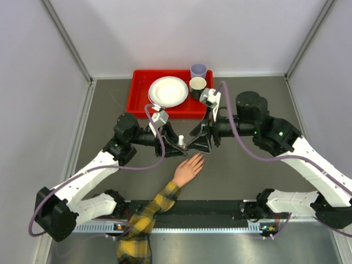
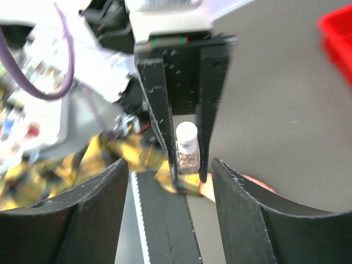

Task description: Paint the nails

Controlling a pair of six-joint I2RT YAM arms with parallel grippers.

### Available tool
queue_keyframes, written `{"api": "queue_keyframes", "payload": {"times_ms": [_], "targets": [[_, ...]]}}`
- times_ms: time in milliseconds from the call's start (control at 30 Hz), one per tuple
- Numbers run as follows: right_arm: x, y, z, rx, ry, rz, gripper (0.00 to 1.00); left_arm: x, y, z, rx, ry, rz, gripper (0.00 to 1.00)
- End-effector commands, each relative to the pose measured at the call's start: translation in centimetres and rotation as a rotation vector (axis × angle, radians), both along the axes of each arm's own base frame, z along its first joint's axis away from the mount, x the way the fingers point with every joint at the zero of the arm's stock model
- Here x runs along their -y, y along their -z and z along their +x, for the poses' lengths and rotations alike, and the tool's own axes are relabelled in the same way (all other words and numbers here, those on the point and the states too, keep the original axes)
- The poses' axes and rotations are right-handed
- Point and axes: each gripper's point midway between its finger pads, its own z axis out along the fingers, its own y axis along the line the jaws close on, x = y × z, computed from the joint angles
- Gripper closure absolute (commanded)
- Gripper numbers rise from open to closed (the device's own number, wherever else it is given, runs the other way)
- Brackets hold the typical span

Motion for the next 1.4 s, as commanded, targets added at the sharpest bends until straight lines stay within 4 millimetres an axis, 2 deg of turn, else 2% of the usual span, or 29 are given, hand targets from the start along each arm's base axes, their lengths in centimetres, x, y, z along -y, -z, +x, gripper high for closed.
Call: {"api": "queue_keyframes", "payload": {"times_ms": [0, 267, 367, 600, 700, 800, 867, 900, 967, 1133, 1200, 1233, 1300, 1333, 1367], "targets": [[-2.0, 0.3, -1.2, 0.019, -0.196, 0.025, 0.42, -0.7, -2.4, -2.5, 0.064, 0.154, -0.057, 1.00], [-2.7, -0.5, -0.6, 0.037, -0.209, 0.049, 0.50, -0.7, -2.3, -2.7, 0.058, 0.165, -0.050, 1.00], [-2.8, -0.5, -0.3, 0.037, -0.209, 0.048, 0.56, -0.6, -2.2, -2.8, 0.056, 0.173, -0.047, 1.00], [-3.5, -0.6, -0.6, 0.019, -0.262, 0.060, 0.62, -0.5, -2.1, -2.9, 0.050, 0.180, -0.042, 1.00], [-3.7, -0.6, -0.6, 0.018, -0.277, 0.058, 0.71, -0.5, -2.0, -2.8, 0.044, 0.177, -0.039, 1.00], [-3.8, -0.5, -0.6, 0.010, -0.281, 0.056, 0.72, -0.5, -2.0, -2.7, 0.046, 0.172, -0.037, 1.00], [-3.8, -0.4, -0.6, 0.009, -0.280, 0.052, 0.82, -0.3, -1.9, -2.3, 0.045, 0.145, -0.034, 1.00], [-3.8, -0.2, -0.6, -0.002, -0.280, 0.042, 0.92, -0.3, -1.9, -2.1, 0.051, 0.129, -0.035, 1.00], [-3.7, -0.1, -0.5, -0.010, -0.267, 0.033, 1.00, 0.0, -1.6, -0.6, 0.056, 0.028, -0.014, 1.00], [-3.1, 1.9, 1.4, -0.032, -0.083, -0.014, 1.00, -0.8, -1.5, 4.7, 0.111, -0.279, 0.013, 1.00], [-3.6, 3.8, 2.3, -0.013, 0.066, -0.073, 1.00, -2.0, -1.8, 7.2, 0.103, -0.428, -0.007, 1.00], [-3.8, 3.8, 2.8, 0.017, 0.142, -0.071, 1.00, -2.6, -2.3, 7.9, 0.106, -0.485, -0.023, 1.00], [-3.7, 5.3, 4.4, 0.047, 0.441, -0.123, 1.00, -4.0, -2.4, 10.0, 0.112, -0.629, -0.025, 1.00], [-3.3, 7.2, 5.2, 0.030, 0.567, -0.186, 1.00, -4.7, -3.0, 10.1, 0.133, -0.666, -0.039, 1.00], [-3.3, 7.7, 5.2, -0.007, 0.696, -0.181, 1.00, -5.1, -2.7, 10.4, 0.142, -0.699, -0.037, 1.00]]}}
